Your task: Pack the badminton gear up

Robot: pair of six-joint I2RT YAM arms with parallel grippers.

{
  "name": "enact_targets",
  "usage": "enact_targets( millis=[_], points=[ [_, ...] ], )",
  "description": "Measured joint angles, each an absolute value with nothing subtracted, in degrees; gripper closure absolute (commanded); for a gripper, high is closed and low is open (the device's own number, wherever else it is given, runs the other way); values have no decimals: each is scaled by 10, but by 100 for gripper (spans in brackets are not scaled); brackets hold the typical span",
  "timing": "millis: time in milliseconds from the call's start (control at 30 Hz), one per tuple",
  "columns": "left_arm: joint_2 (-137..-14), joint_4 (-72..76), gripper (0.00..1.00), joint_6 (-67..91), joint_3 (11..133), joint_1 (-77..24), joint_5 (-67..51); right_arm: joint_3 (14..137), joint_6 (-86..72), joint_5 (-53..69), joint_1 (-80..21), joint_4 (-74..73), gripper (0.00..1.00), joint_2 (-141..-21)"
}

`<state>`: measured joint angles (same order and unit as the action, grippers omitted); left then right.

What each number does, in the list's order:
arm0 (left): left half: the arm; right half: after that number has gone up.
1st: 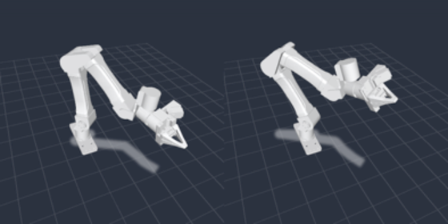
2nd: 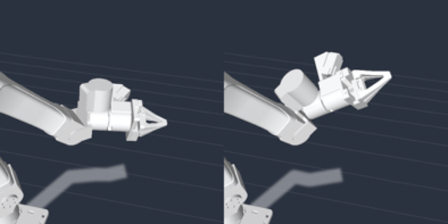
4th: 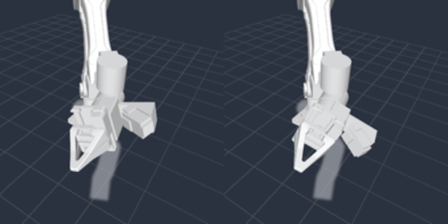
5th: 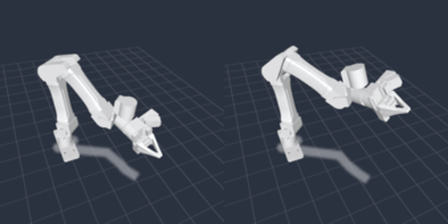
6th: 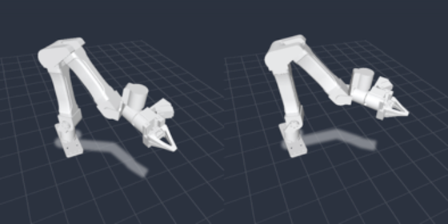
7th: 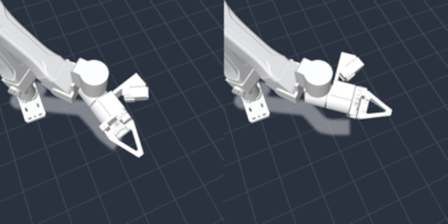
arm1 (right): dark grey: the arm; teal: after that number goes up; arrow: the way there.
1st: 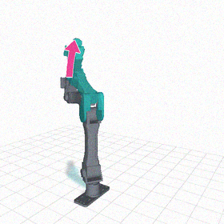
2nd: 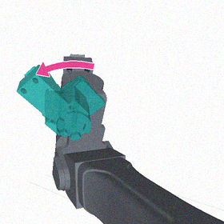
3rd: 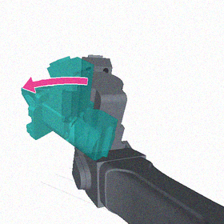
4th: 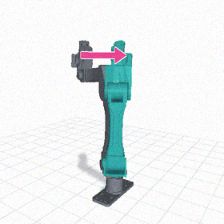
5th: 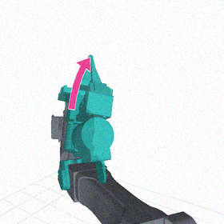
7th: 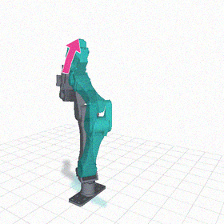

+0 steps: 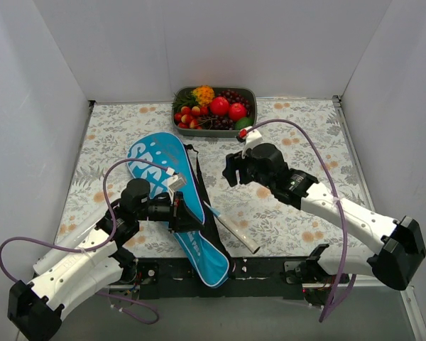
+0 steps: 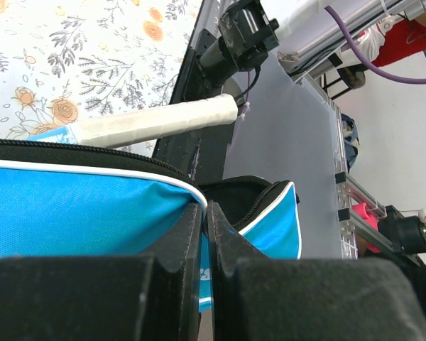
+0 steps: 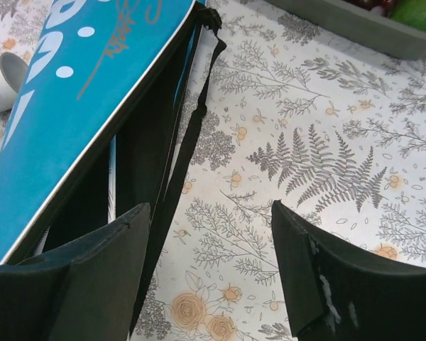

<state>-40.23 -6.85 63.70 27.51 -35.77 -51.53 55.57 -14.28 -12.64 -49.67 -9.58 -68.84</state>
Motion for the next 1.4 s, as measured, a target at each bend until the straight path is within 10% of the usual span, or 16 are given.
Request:
enact_targets(
  millis=[567, 1400],
  points=[
    [-402, -69, 100, 637, 275, -395, -515, 613, -310, 198, -371, 72, 13, -937],
    [-402, -69, 100, 632, 275, -399, -517, 674, -482, 348, -378, 211, 20, -1128]
  ],
)
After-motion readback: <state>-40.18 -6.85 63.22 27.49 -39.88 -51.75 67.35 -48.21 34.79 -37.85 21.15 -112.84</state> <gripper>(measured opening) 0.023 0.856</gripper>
